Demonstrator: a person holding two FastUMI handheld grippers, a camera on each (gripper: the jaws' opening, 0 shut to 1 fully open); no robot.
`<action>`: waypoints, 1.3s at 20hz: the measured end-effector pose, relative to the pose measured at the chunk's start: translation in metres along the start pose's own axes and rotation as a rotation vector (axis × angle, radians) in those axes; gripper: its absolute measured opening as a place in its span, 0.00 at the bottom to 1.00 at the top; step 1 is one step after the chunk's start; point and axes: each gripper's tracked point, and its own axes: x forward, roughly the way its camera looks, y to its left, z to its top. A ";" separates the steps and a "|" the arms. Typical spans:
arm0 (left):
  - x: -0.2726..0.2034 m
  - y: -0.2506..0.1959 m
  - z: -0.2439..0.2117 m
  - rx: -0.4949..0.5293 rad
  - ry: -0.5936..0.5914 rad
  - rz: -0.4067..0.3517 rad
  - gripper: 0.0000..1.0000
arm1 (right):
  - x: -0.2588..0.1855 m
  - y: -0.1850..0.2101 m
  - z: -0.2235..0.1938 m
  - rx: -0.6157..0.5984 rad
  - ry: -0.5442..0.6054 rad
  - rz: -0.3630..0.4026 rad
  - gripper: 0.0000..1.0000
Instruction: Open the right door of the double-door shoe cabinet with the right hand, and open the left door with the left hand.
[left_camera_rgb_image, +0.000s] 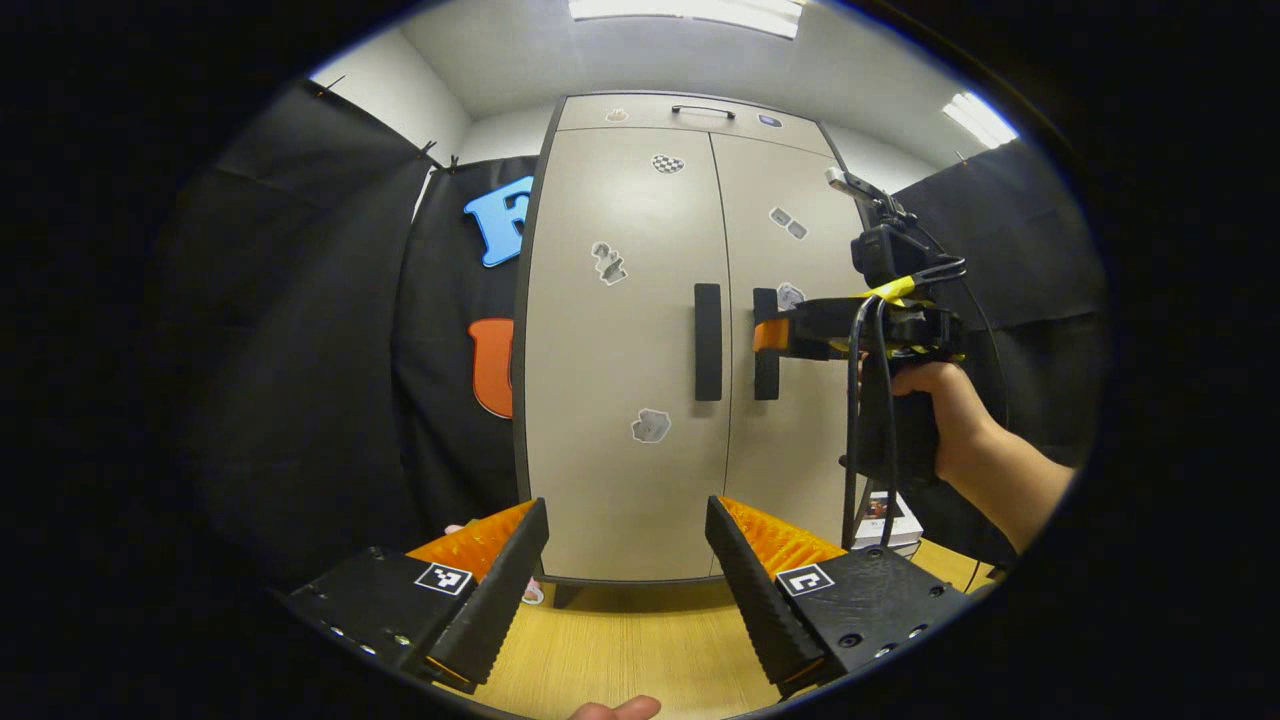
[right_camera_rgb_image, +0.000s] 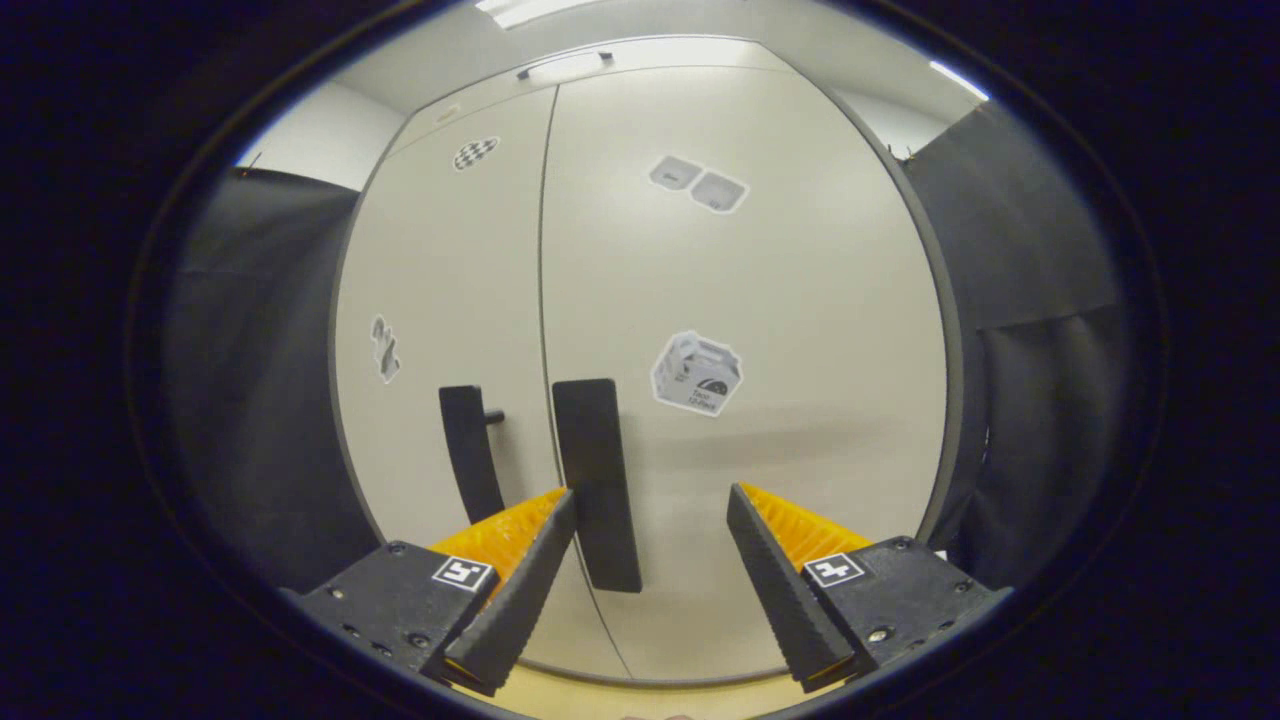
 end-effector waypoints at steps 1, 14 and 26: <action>0.001 0.000 -0.001 0.001 0.003 -0.001 0.95 | 0.000 0.000 0.003 -0.017 -0.007 -0.008 0.98; 0.009 0.010 -0.009 -0.014 0.027 0.005 0.95 | 0.027 0.005 0.018 -0.191 -0.042 -0.143 0.88; 0.008 0.016 -0.012 -0.040 0.039 0.014 0.95 | 0.027 0.017 0.003 -0.095 0.012 -0.063 0.34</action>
